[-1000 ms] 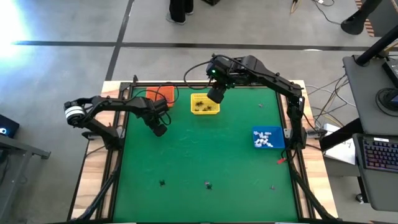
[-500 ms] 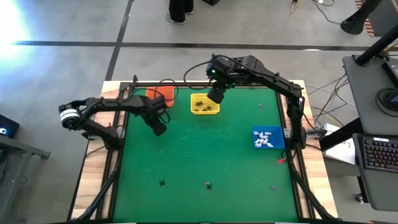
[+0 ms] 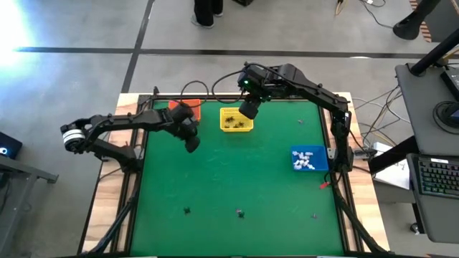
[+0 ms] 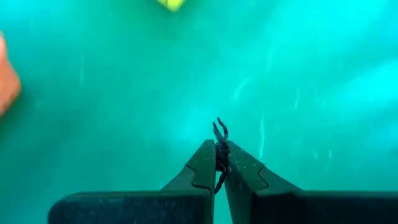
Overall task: Sort Halloween decoration
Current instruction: Put the black spider toy into the yellow basket
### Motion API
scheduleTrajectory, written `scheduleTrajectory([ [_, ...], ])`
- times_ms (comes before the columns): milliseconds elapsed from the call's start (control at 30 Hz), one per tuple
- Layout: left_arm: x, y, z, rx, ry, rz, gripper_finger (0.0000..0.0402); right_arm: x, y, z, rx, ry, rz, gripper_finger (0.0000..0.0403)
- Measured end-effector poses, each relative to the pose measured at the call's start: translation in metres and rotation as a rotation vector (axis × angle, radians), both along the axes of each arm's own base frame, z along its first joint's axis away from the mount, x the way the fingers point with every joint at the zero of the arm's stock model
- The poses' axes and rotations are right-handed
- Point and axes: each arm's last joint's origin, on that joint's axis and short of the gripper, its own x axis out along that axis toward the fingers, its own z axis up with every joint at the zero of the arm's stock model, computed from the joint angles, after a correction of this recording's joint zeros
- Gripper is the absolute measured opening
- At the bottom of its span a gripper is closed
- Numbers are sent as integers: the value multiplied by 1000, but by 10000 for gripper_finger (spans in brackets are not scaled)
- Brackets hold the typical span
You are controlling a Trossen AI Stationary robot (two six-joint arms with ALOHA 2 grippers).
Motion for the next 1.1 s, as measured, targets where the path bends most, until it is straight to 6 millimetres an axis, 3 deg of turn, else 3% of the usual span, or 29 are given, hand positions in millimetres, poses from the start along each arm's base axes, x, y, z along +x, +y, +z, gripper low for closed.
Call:
scheduleTrajectory([
  [433,24,14,-1,106,-193,-44,0,0,0,0,24,-29,-58,128],
  [600,41,28,11,152,-215,-66,0,0,0,0,30,-37,-75,128],
  [800,71,49,21,195,-158,-142,0,0,0,0,44,-54,-109,128],
  [1100,96,76,8,222,-67,-231,0,-1,0,0,61,-66,-148,128],
])
